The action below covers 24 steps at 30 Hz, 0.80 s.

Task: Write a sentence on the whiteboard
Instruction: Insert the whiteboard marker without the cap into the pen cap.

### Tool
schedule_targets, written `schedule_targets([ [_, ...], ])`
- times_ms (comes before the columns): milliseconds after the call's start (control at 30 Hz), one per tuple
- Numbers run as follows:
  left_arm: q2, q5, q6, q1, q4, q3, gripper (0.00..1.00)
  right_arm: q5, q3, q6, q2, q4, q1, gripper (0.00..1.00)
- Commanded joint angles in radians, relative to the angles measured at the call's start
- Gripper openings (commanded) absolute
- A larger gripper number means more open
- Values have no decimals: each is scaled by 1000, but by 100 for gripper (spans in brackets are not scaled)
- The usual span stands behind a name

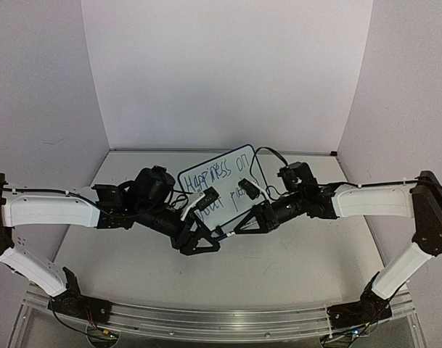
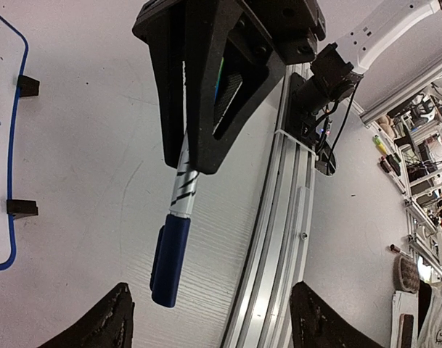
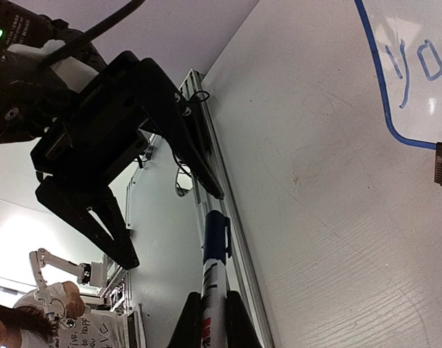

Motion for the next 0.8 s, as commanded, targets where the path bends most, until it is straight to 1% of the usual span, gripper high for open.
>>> schedule_targets([
  [0,21,20,-53,-2,18,17,74,-69,31,4,-13,30,2,0],
  [167,65,48,-82,-1,19,54,79,-71,11,8,-28,30,2,0],
  [300,98,72,-85,-1,17,80,77,-69,5,8,-31,30,4,0],
  [367,109,80,-83,-1,17,89,75,-73,6,7,-29,31,5,0],
  [433,120,90,-85,-1,18,99,71,-77,8,5,-25,30,6,0],
  [567,139,102,-82,-1,16,115,56,-90,11,1,-16,30,8,0],
  [700,144,99,-75,-1,8,123,41,-101,10,-1,-13,30,12,0],
  [767,147,100,-67,-1,2,127,30,-106,8,-4,-12,30,12,0],
])
